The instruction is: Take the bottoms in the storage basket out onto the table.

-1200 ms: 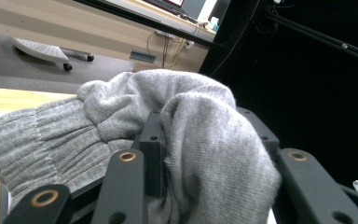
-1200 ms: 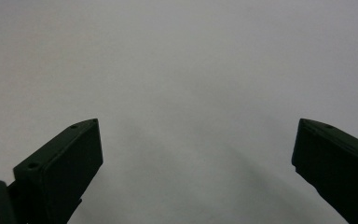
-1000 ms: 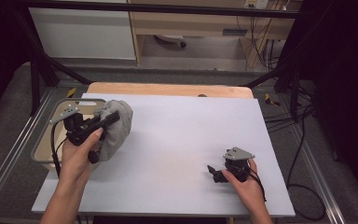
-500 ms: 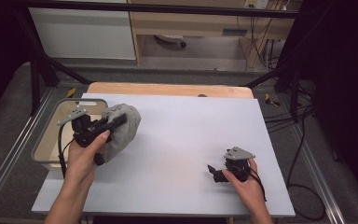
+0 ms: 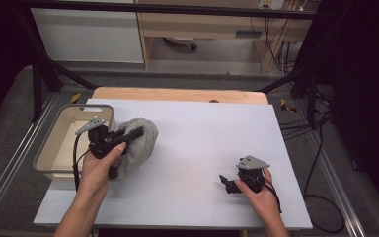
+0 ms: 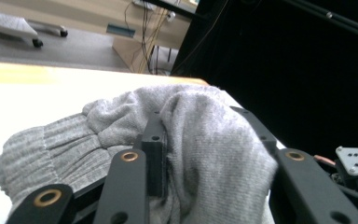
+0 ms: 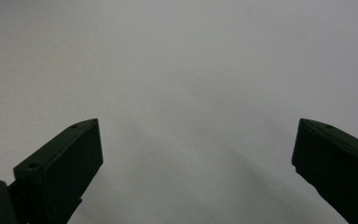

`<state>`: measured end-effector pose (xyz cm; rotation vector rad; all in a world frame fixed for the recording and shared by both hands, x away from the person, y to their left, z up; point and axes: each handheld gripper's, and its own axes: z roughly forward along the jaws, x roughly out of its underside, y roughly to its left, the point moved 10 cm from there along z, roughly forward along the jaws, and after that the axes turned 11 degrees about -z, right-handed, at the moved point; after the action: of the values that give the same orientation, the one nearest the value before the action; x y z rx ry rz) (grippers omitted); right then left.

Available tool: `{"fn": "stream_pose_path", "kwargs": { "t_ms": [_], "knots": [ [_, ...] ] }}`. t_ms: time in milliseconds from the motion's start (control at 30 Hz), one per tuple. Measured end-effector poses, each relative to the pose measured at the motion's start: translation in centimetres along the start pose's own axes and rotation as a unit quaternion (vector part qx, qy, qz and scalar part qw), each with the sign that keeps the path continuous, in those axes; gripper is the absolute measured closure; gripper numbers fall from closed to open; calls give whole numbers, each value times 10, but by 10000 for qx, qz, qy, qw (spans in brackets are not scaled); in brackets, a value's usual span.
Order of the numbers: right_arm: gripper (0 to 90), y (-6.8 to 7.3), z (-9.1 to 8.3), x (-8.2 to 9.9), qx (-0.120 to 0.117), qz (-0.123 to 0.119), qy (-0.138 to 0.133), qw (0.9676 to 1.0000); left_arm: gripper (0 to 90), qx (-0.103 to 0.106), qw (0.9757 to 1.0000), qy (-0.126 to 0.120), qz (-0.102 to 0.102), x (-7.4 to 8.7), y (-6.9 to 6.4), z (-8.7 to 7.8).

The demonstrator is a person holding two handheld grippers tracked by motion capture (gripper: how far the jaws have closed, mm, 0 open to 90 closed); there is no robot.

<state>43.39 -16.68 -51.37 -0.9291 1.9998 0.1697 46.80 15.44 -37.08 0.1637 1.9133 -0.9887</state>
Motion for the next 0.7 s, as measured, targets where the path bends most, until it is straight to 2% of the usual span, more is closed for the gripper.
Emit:
{"fn": "stream_pose_path", "kwargs": {
  "t_ms": [133,267,700],
  "knots": [
    [24,0,1,1,-1,-12,30,10000,612,-78,9999,113,13,8,6,6],
    [24,0,1,1,-1,-9,33,10000,613,-70,9998,172,-68,13,10,9],
    [25,0,1,1,25,-45,86,9999,614,-23,9996,232,-143,17,14,11]
  ]
}}
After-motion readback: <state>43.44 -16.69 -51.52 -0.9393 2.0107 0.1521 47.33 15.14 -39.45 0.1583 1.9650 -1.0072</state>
